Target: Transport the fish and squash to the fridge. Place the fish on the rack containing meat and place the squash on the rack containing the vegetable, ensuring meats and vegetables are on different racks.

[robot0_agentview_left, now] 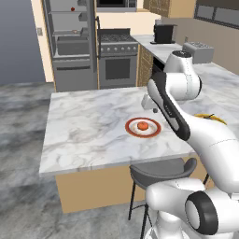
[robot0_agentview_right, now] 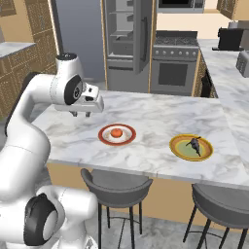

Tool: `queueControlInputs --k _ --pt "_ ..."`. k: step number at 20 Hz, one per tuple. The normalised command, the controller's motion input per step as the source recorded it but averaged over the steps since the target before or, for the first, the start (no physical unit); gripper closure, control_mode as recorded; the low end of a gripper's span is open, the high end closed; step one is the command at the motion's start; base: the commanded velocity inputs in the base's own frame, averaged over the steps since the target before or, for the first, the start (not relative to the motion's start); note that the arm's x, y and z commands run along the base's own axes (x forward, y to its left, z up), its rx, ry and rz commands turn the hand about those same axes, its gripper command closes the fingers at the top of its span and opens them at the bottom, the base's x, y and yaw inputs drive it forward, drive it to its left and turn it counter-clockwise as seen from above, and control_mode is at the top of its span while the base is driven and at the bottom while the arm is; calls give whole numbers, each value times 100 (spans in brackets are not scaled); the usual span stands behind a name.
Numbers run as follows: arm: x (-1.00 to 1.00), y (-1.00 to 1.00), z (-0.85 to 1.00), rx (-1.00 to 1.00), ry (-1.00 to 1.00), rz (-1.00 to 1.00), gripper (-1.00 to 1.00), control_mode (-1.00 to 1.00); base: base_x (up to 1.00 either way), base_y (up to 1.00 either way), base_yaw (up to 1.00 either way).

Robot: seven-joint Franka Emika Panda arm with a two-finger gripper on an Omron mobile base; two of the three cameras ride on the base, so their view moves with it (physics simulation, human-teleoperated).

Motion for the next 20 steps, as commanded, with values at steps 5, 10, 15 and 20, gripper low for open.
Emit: queueControlInputs --k 5,10,15,20 --pt "-52 0 0 0 -5 -1 -100 -100 0 0 0" --pt "-48 -12 -9 1 -2 -4 -100 -100 0 0 0" --pt "16 -30 -34 3 6 -6 -100 -100 0 0 0" --pt "47 -9 -39 0 6 -2 -100 -100 0 0 0"
